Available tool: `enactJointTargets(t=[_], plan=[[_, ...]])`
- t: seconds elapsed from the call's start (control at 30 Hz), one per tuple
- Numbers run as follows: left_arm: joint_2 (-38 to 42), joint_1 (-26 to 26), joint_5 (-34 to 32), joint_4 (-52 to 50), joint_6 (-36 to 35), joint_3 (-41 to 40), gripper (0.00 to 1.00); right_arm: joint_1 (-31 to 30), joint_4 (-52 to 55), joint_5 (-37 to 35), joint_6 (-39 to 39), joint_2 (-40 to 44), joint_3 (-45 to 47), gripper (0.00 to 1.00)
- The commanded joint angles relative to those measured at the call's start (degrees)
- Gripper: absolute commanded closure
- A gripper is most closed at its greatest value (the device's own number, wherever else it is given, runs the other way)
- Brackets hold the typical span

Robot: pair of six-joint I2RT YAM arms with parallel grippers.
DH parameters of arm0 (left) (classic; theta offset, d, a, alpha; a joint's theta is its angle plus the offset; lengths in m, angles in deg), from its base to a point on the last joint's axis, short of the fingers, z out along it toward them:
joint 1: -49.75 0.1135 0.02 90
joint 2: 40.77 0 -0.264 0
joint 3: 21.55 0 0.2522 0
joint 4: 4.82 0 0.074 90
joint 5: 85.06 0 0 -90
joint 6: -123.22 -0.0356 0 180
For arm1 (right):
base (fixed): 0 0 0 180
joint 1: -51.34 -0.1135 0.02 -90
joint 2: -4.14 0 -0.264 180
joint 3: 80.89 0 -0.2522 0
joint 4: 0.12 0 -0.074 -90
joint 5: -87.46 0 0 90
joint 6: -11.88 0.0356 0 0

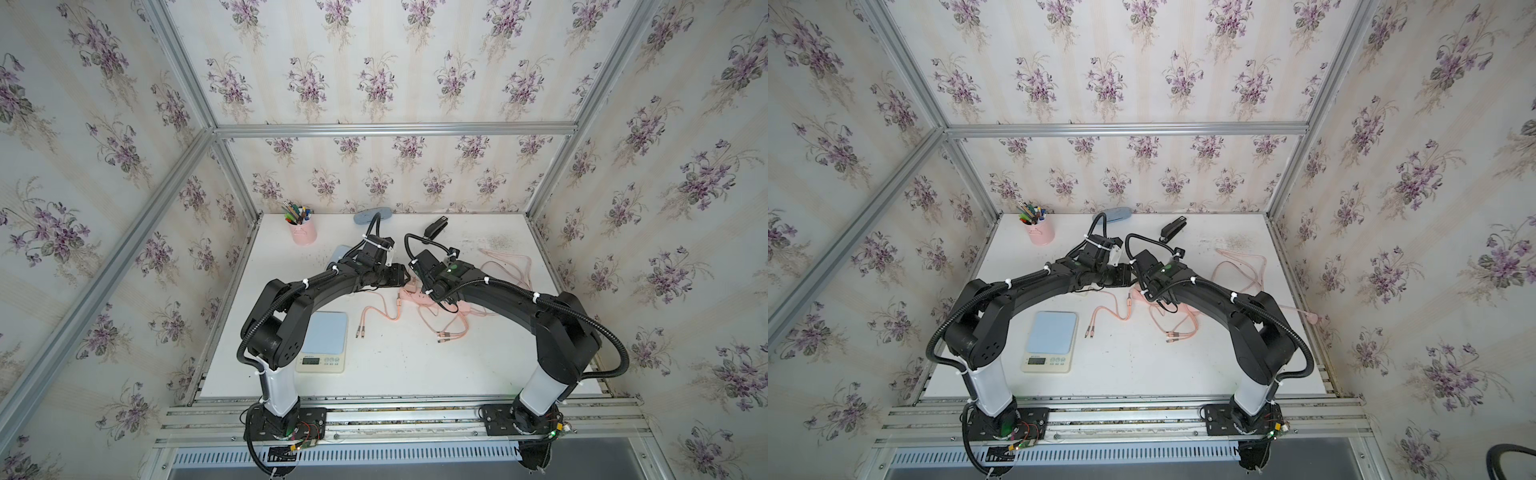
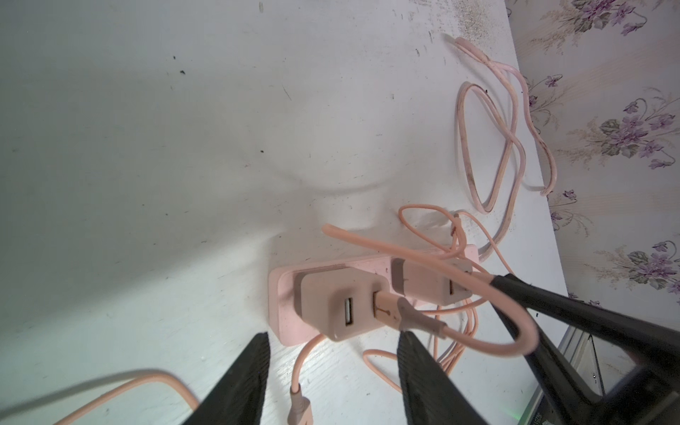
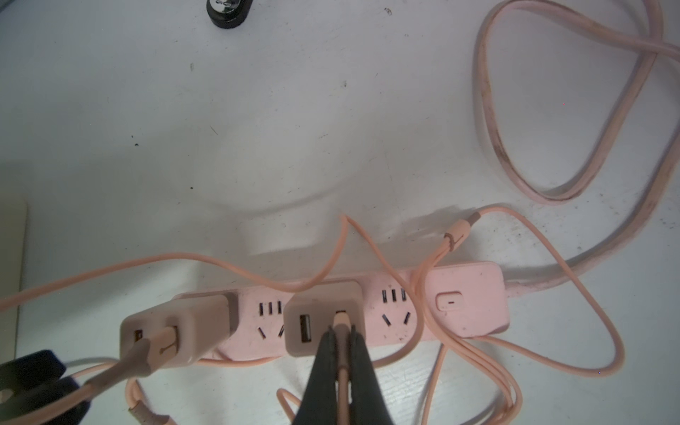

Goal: Charge the electronic scale
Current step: Insert the charging cable into the plug.

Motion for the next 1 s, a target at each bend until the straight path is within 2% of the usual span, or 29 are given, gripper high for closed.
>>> enactJointTargets(t=[0.0,0.23,0.37,0.4,0.57,0.63,0.73,0.83,0.97], plan=[[-0.3,0.1,0.0,0.3,0.1,0.1,0.42,-0.3,7.5,7.0,0.6,-2.1,0.4,1.0],[-0.3,0.1,0.1,-0.2,-0.5,0.2,0.42,-0.3,6.6,11.0,-1.2,-5.7,1.0,1.0],[0.3,0.1,-0.9,-1.5,-1.6,0.9,0.39,-0.1,5.2,10.7,-3.2,-5.3,-1.6,1.0],[0.7,0.2,-1.1,-1.8,-2.0,1.1,0.38,0.2,5.4,10.3,-3.9,-5.1,-3.3,0.96],[3.5,1.3,-2.3,-3.6,-3.8,1.3,0.34,0.8,6.4,7.6,-7.2,-3.4,-12.9,0.59],[5.0,1.9,-3.1,-4.3,-4.7,0.7,0.33,0.8,6.5,6.7,-8.9,-2.6,-16.5,0.49],[7.9,2.4,-4.5,-5.0,-6.3,-1.0,0.32,0.8,5.7,6.9,-11.1,-0.7,-19.1,0.43],[11.5,2.5,-5.8,-5.2,-8.3,-3.7,0.33,0.8,4.3,7.6,-13.0,2.5,-18.7,0.42],[16.0,1.5,-5.9,-5.2,-11.1,-8.1,0.33,1.6,3.5,7.9,-13.3,8.4,-13.7,0.42]])
